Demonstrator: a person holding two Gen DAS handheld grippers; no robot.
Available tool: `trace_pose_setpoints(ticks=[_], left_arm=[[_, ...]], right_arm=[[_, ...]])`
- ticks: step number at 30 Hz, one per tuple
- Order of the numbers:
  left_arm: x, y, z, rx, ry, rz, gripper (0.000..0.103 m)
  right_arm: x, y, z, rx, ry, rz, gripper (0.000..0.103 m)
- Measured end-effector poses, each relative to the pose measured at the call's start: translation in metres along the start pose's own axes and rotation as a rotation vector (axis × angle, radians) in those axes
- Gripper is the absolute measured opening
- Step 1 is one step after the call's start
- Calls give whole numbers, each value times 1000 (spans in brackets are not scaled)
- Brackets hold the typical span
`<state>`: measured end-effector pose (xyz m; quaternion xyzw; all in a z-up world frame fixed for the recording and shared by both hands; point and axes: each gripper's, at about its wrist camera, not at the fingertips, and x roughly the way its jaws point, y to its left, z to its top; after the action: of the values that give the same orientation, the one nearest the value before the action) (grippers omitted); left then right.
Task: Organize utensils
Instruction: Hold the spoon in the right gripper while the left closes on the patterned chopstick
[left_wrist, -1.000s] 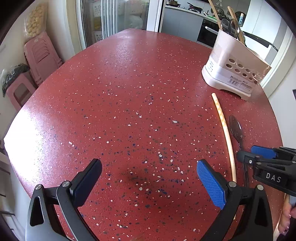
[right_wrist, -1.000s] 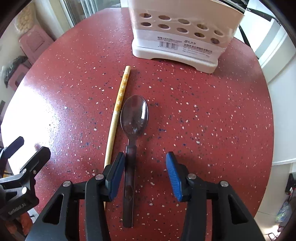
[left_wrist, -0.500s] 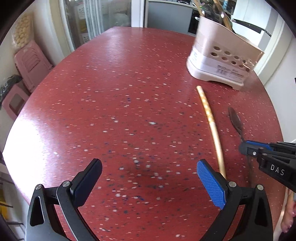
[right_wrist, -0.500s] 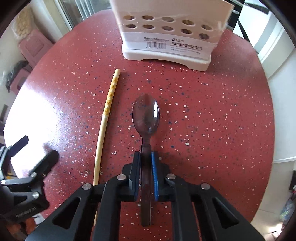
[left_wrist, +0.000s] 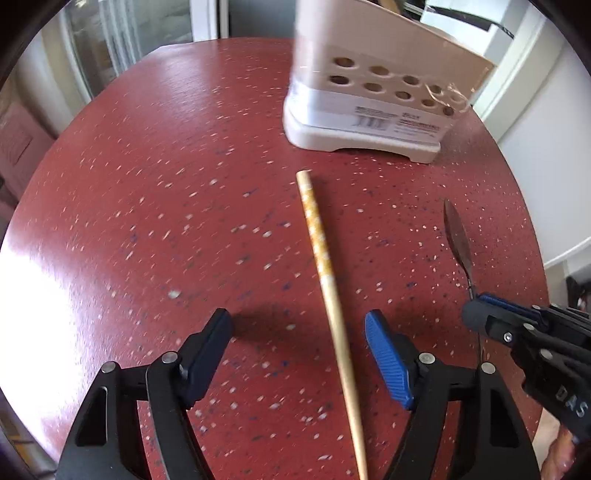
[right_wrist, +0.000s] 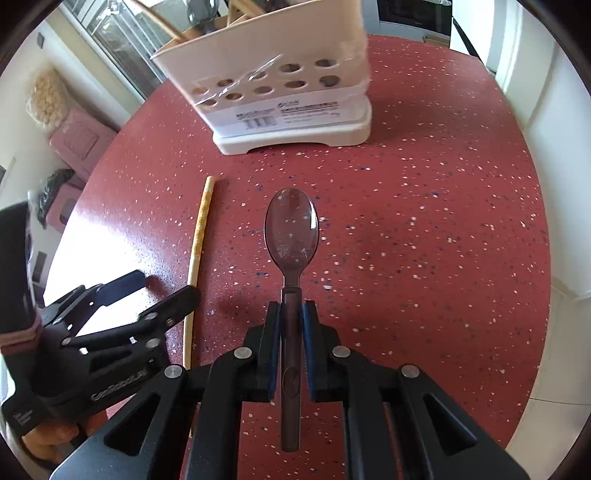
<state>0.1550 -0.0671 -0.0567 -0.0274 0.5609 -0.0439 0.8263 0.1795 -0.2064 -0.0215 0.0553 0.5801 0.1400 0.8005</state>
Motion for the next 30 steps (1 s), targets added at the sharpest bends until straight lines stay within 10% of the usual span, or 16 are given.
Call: trace_pose_setpoints(ticks=[18, 30], left_arm=[[13, -22, 17, 77, 36, 52, 96], [6, -32, 20, 119, 28, 6, 37]], right_arm=[[-14, -23, -10, 20, -10, 49, 13], [-17, -23, -11, 28, -20, 58, 12]])
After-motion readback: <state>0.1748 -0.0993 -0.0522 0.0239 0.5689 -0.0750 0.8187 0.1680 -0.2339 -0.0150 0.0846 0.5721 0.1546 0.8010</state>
